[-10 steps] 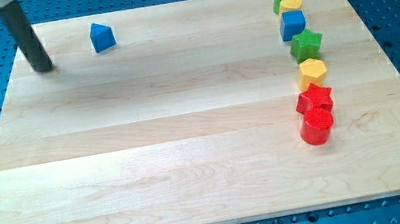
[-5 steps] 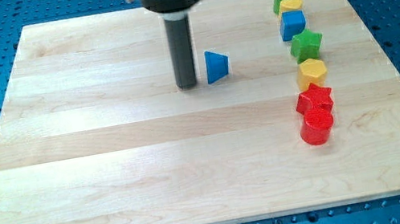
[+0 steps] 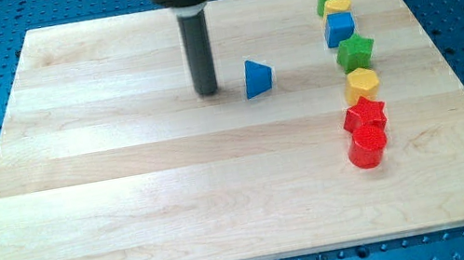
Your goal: Move the blue triangle below the red circle
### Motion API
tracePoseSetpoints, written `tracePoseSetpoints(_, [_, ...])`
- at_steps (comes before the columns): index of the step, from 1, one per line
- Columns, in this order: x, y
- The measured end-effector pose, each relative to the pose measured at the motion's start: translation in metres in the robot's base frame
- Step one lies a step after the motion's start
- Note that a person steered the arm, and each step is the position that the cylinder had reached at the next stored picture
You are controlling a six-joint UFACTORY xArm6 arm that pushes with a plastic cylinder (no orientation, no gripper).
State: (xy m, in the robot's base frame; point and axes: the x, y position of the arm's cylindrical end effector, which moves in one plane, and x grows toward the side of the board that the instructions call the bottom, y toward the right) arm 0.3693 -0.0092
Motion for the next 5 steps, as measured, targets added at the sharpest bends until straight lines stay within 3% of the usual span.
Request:
tracePoseSetpoints(2, [0.022,0.072])
tracePoseSetpoints(3, [0.087,0.091])
tracePoseSetpoints(4, [0.119,0.068])
tracePoseSetpoints(5, [0.063,0.063])
